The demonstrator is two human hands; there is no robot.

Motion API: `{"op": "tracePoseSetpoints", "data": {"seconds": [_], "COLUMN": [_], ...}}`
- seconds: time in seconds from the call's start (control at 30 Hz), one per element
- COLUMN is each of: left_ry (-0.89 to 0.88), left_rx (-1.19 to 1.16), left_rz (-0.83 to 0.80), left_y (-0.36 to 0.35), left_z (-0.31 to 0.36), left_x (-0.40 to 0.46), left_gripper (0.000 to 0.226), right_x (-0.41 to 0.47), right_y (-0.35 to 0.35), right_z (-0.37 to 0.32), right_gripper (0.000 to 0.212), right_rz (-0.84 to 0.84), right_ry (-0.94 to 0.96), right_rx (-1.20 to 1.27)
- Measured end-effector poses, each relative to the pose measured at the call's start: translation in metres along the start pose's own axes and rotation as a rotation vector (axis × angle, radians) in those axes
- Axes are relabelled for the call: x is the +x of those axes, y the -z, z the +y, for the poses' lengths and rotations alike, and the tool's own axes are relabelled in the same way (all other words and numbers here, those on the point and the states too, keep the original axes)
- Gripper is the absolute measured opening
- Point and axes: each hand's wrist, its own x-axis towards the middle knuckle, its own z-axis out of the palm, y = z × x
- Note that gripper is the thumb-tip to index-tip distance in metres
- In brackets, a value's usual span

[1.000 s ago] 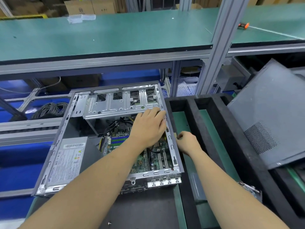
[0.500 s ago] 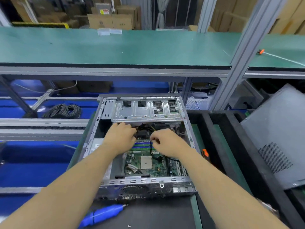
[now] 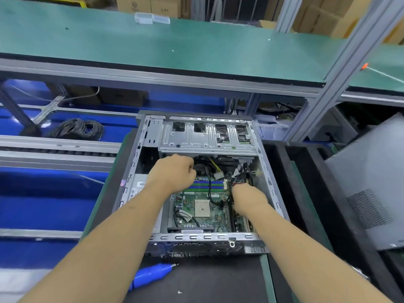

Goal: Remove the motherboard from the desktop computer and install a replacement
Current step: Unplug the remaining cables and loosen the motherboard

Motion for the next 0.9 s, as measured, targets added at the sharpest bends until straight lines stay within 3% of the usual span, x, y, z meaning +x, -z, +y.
{"op": "tracePoseSetpoints", "data": {"seconds": [0.1, 0.23, 0.33, 0.47, 0.73, 0.8, 0.9], "left_ry": [-0.019, -0.026, -0.031, -0.042, -0.028, -0.024, -0.019], "left_rx": [0.002, 0.013, 0.018, 0.024, 0.049, 0.057, 0.067], "left_rz": [-0.018, -0.015, -0.018, -0.014, -0.034, -0.040, -0.046], "left_y": [-0.002, -0.002, -0.003, -0.003, 0.000, 0.000, 0.000], "left_z": [-0.001, -0.001, -0.001, 0.000, 0.003, 0.003, 0.003], "left_x": [0.002, 0.003, 0.003, 0.003, 0.003, 0.003, 0.003], "left_gripper": [0.015, 0.015, 0.014, 0.013, 0.013, 0.013, 0.015], "right_x": [0.001, 0.008, 0.015, 0.017, 0.013, 0.011, 0.008], "right_y": [0.001, 0.001, -0.001, -0.006, -0.006, -0.004, 0.004], "right_z": [0.011, -0.011, -0.029, -0.029, -0.036, -0.035, -0.024], "right_gripper": [0.014, 0.015, 0.026, 0.020, 0.021, 0.020, 0.023], "right_rz": [-0.052, 0.126, 0.002, -0.177, -0.235, -0.209, -0.037], "right_ry": [-0.010, 0.212, 0.283, 0.382, 0.429, 0.428, 0.342], "right_rx": [0.121, 0.276, 0.287, 0.167, 0.012, 0.055, 0.270]}}
